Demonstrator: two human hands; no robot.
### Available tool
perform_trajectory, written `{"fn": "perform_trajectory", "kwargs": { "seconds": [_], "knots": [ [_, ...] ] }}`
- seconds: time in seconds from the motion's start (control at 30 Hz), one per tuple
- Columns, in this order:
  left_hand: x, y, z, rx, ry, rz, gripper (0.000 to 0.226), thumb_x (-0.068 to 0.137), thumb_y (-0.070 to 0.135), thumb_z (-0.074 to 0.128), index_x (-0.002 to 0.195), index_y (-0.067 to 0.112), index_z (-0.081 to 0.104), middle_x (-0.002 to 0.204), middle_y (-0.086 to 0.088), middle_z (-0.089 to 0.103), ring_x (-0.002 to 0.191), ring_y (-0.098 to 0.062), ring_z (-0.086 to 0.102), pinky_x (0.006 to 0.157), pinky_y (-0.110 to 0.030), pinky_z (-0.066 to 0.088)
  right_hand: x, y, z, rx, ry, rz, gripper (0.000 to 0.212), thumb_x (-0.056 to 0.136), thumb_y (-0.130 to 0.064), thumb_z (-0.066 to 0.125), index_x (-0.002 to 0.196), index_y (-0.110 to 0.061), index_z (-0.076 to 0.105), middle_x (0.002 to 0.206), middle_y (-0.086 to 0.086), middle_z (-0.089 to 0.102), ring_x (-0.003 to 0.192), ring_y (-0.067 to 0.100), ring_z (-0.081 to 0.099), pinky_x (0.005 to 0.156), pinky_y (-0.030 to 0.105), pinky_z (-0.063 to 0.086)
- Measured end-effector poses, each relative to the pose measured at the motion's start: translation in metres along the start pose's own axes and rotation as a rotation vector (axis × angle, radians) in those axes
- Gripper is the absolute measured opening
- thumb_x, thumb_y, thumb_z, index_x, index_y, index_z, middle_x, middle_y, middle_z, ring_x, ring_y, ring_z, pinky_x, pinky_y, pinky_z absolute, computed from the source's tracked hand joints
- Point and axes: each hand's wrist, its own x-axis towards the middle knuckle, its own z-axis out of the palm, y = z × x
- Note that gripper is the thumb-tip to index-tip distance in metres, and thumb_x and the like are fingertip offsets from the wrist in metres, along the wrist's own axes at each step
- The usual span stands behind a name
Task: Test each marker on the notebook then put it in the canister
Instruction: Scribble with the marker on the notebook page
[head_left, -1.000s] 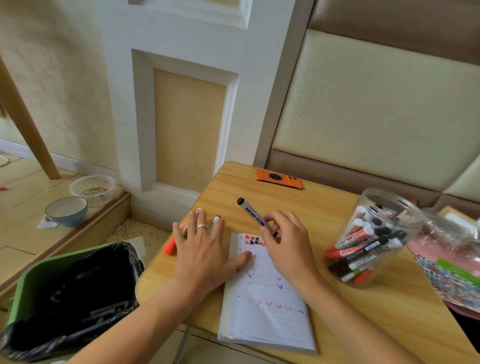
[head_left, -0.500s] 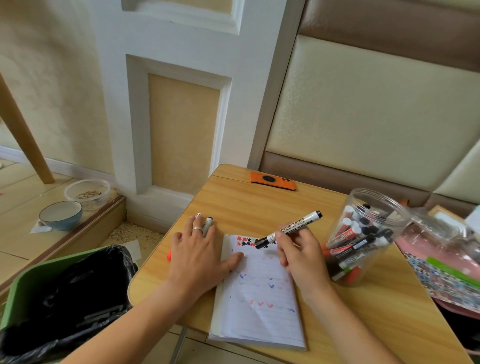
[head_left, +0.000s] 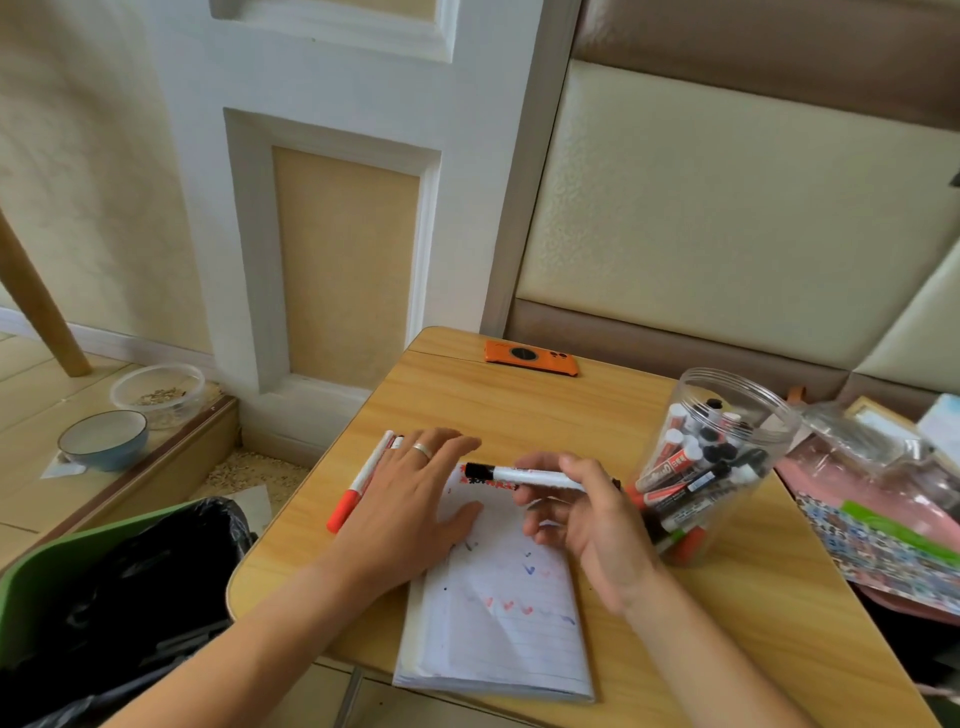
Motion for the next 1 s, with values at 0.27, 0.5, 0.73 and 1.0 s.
{"fn": "perform_trajectory", "kwargs": {
  "seconds": [0.27,0.5,0.73,1.0],
  "knots": [
    [0.001,-0.004,0.002,-0.022,-0.101,0.067,0.017,0.101,0.031,0.055,0.116,0.029,0.062,0.106,0.013,0.054,0.096,-0.004,0.044,0.082,-0.018,0.033,0.004,-0.001,-0.011,-0.260,0.120,-0.122,0.012,0.098,-0.010,0.065,0.093,-0.011,0.075,0.086,0.007,0.068,0.073,0.019,0.065,0.062,0.030,0.052],
    [0.002,-0.006,0.000,0.032,-0.059,0.096,0.020,0.100,0.036,0.047,0.107,0.027,0.062,0.102,0.010,0.056,0.097,-0.013,0.049,0.082,-0.028,0.042,0.009,0.001,-0.014,-1.300,0.051,-0.682,0.007,0.093,-0.034,0.064,0.095,-0.028,0.067,0.094,-0.019,0.060,0.096,0.004,0.055,0.087,0.029,0.045],
    [0.000,-0.007,0.006,-0.054,-0.167,0.101,0.041,0.104,0.044,0.025,0.103,0.020,0.059,0.093,0.009,0.047,0.088,-0.008,0.041,0.081,-0.031,0.039,0.011,0.028,0.015,-1.517,-0.017,-0.671,0.029,0.098,-0.039,0.039,0.109,-0.022,0.060,0.100,-0.004,0.062,0.094,0.022,0.061,0.072,0.038,0.052],
    [0.000,-0.008,0.018,-0.084,-0.076,0.061,0.038,0.103,0.041,0.027,0.084,0.017,0.050,0.080,0.006,0.048,0.075,-0.013,0.043,0.068,-0.035,0.039,0.010,0.040,0.020,-1.497,0.053,-0.761,0.014,0.102,-0.040,0.039,0.102,-0.031,0.049,0.087,-0.006,0.065,0.076,0.024,0.063,0.053,0.036,0.045]
  ]
}}
